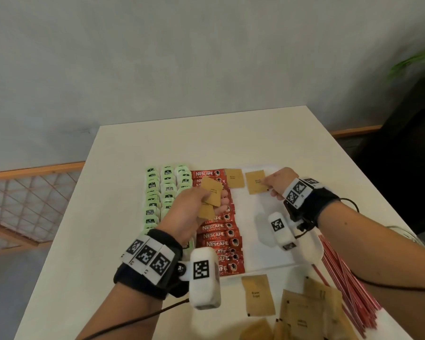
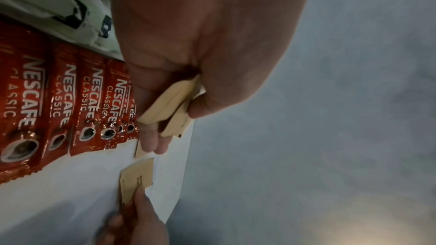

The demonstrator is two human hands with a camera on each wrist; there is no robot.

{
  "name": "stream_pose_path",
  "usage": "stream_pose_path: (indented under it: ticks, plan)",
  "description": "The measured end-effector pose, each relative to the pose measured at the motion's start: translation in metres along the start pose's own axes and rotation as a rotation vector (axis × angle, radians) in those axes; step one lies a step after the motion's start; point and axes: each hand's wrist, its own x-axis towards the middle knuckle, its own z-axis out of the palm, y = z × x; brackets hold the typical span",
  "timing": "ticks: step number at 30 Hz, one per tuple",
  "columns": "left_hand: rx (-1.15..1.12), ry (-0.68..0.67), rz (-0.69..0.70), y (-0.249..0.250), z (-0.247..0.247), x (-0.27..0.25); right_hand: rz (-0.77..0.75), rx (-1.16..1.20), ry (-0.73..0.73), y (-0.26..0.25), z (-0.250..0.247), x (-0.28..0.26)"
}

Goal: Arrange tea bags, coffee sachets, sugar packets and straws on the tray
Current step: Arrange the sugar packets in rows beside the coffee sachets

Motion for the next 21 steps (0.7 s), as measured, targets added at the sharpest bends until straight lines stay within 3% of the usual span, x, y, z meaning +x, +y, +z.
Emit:
stream_pose_path:
  ticks: [8,15,21]
  plan:
    - [0.043,0.080,0.099,-0.012,-0.016,0.004,0.043,-0.125,0.026,-0.019,0.007,0.016]
    - [0.059,0.107,0.096,-0.016,-0.014,0.000,0.040,-0.151,0.045,-0.025,0.011,0.014]
    - [0.112,0.106,0.086,-0.017,-0.007,-0.002,-0.212,0.059,0.040,-0.017,0.006,-0.026]
